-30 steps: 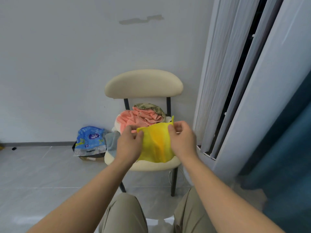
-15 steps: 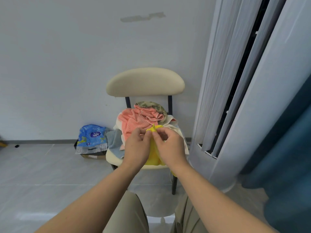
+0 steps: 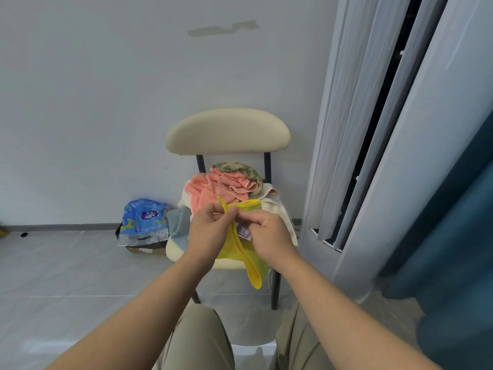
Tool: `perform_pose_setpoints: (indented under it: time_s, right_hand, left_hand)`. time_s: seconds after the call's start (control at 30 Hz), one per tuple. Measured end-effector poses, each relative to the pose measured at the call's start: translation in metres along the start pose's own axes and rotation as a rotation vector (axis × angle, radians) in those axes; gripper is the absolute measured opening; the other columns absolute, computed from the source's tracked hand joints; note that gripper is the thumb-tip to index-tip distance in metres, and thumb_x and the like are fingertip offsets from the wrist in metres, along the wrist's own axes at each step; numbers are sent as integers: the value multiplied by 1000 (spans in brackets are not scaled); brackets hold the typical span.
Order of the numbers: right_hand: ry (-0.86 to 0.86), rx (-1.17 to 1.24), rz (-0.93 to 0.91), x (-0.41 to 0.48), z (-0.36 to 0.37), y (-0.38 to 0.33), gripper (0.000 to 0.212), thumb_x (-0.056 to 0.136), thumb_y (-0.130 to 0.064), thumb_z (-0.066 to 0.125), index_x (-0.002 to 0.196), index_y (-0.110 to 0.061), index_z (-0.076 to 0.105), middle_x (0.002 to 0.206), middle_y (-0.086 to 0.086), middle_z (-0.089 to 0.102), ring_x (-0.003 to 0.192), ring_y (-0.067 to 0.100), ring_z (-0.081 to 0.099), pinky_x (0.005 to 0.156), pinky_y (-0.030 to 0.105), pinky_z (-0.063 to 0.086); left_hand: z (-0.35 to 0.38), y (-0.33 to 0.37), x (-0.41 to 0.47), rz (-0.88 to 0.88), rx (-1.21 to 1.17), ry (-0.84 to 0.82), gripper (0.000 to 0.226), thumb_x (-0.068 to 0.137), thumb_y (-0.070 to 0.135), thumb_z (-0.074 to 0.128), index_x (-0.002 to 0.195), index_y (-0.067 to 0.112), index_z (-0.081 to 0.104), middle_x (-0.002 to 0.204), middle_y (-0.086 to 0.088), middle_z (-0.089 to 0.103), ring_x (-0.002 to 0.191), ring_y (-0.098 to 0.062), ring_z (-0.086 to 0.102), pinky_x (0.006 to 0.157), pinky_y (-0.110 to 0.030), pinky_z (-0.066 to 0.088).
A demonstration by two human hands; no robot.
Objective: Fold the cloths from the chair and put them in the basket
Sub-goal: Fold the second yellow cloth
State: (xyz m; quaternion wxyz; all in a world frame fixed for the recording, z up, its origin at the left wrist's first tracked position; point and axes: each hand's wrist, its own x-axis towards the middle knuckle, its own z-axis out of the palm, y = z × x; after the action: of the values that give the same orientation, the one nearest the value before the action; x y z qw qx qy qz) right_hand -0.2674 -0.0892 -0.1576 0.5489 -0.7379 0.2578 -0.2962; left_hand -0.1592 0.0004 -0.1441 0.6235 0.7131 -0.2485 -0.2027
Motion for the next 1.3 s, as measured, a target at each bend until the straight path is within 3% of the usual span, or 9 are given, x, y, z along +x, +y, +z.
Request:
perform_pose_setpoints:
  time_s: [0.2, 0.33, 0.5, 0.67, 0.73, 0.8, 0.9, 1.07, 1.3]
  right_hand:
    - [14, 47, 21, 4, -3, 5, 51, 91, 6, 49, 105, -35, 76, 100, -9, 73, 91, 18, 71, 84, 33, 61]
    - [193, -269, -111, 12, -22, 1, 44, 85, -4, 61, 114, -37, 66, 110, -13, 54, 92, 6, 59, 82, 10, 44]
    - [6, -449, -75, 22, -39, -2, 36, 86, -19, 71, 115, -40, 65, 120, -12, 39, 126, 9, 34, 104, 24, 29]
    - [-253, -590, 37, 33, -45, -3, 41, 88, -41, 70, 127, -33, 64, 134, -6, 46, 135, 19, 28, 115, 39, 28]
    - [-268, -679, 5, 35, -46, -4, 16, 85, -50, 67, 93, -36, 68, 109, -7, 61, 119, 24, 49, 101, 40, 43]
    - [-310, -727, 6, 35, -51, -12, 27, 89, -47, 67, 75, -24, 61, 80, -5, 59, 86, 20, 57, 74, 35, 48]
    - [-339, -747, -58, 35, -56, -33, 38, 94, -49, 63, 68, -23, 52, 69, -4, 54, 68, 15, 53, 59, 33, 39]
    - [-321, -757, -184, 35, -53, -69, 49, 93, -51, 63, 59, -21, 44, 60, -8, 44, 60, 12, 43, 56, 33, 30]
    - [-324, -870, -213, 34, -52, -90, 49, 94, -53, 60, 70, -10, 64, 64, -1, 54, 63, 15, 51, 58, 33, 39]
  left_hand:
    - [-4, 1, 8, 105, 153, -8, 24, 98, 27, 66, 82, 14, 55, 55, 10, 51, 54, -10, 42, 59, -33, 37]
    - [-15, 4, 18, 248, 373, -48, 18, 101, 28, 62, 93, 12, 58, 78, -8, 65, 72, -26, 59, 72, -42, 49]
    - [-26, 12, 23, 358, 474, -108, 19, 105, 25, 55, 88, 17, 51, 73, 2, 54, 66, -12, 47, 65, -36, 43]
    - [-35, 19, 29, 375, 430, -139, 14, 105, 28, 53, 101, 15, 57, 92, -11, 65, 87, -29, 62, 80, -49, 52]
    - [-38, 21, 31, 386, 431, -97, 15, 106, 27, 52, 96, 15, 55, 87, -11, 61, 79, -27, 58, 74, -45, 49]
    - [-43, 22, 33, 379, 450, -40, 15, 106, 26, 52, 93, 18, 53, 79, -4, 56, 72, -17, 51, 69, -38, 44]
    - [-51, 17, 41, 290, 430, 36, 12, 105, 26, 53, 96, 20, 55, 78, 4, 55, 72, -12, 49, 69, -35, 41]
    - [-51, 8, 41, 122, 274, 57, 22, 105, 24, 54, 92, 7, 57, 77, -2, 52, 70, -14, 47, 66, -32, 41]
    - [-56, 4, 46, 73, 231, 26, 31, 104, 29, 57, 98, -1, 58, 79, -7, 50, 73, -16, 45, 70, -36, 40]
